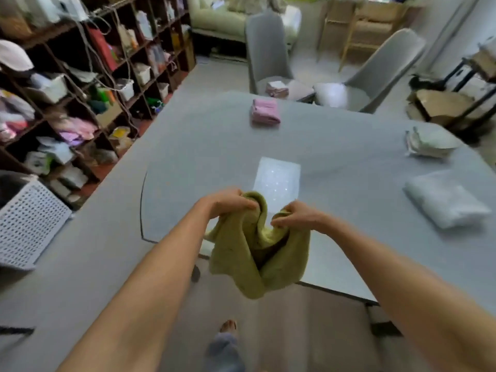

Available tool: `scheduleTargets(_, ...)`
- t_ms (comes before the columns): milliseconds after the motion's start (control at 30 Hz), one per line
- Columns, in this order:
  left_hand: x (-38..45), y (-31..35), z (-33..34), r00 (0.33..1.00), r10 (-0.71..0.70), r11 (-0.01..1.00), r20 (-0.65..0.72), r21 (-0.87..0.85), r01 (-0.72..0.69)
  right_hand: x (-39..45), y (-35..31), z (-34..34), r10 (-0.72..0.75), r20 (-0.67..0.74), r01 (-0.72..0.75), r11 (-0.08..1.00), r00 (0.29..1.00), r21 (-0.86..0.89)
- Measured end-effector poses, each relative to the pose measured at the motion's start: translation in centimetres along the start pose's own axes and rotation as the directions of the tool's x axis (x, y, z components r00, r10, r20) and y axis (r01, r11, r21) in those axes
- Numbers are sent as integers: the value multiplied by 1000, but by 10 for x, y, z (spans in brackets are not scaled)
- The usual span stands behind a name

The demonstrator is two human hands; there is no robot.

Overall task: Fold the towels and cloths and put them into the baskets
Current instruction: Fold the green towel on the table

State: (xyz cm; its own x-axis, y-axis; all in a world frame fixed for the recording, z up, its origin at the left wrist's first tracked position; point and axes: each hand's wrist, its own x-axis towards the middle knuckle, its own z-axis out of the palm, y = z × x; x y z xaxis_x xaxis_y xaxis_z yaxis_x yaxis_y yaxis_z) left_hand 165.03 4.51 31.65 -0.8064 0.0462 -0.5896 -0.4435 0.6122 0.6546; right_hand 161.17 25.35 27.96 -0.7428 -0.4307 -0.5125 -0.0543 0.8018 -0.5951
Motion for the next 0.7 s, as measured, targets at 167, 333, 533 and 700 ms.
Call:
scheduleTargets(167,76,64,-4,995,89,771,48,630,-99,9,33,-49,345,106,-257,840,932,-477)
scheduleTargets(333,116,131,-37,883,392,627,-256,777,-53,8,24,-122,237,-589,-492,810,773,-318)
scheduleTargets(533,118,191,-85,432,803,507,-410,851,-134,-8,21,-202,-185,-950,-374,887,251,-272)
scheduleTargets(700,139,154,-73,271,950,213,-156,957,-194,-15,76,-188,-335,-895,-406,804,294,-435)
